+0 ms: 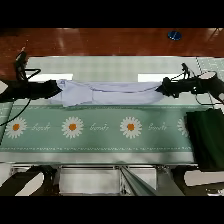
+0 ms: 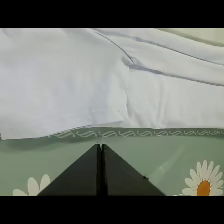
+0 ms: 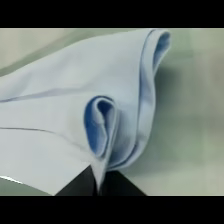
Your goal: Fold the shirts.
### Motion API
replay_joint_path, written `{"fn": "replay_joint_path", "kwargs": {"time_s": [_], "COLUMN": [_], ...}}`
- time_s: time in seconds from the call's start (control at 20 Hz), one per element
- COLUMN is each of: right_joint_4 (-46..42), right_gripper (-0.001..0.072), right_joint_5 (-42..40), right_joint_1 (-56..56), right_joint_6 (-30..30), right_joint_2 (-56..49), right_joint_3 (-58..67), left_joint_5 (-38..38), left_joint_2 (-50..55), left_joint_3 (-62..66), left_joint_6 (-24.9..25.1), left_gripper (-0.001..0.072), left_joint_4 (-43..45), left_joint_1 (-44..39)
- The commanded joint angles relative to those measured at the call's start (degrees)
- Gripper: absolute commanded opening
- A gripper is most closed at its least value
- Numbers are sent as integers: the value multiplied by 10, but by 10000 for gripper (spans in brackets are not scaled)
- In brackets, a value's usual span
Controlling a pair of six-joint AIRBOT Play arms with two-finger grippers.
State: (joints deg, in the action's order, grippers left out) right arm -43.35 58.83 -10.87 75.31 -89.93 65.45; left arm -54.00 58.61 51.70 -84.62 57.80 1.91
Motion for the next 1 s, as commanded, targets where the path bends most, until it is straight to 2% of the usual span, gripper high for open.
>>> {"fn": "replay_joint_path", "kwargs": {"time_s": [0.0,0.2,0.45,0.6,0.7,0.8,0.95], "right_joint_4": [-145,-160,-157,-157,-156,-156,-155], "right_gripper": [21,21,21,21,21,21,21], "right_joint_5": [48,65,89,94,94,88,71], "right_joint_1": [7,29,84,123,146,158,158], "right_joint_6": [48,63,130,166,179,183,183], "right_joint_2": [119,319,512,561,575,576,576], "right_joint_3": [0,-70,-137,-137,-137,-137,-137], "left_joint_5": [29,104,114,103,98,55,3], "left_joint_2": [5,68,233,327,382,432,474], "left_joint_3": [-1,3,95,179,242,305,364], "left_joint_6": [1,1,1,1,-6,-39,-38], "left_gripper": [20,20,20,20,19,19,20], "left_joint_4": [-18,-76,-159,-206,-208,-208,-210], "left_joint_1": [-36,-159,-328,-409,-449,-475,-506]}}
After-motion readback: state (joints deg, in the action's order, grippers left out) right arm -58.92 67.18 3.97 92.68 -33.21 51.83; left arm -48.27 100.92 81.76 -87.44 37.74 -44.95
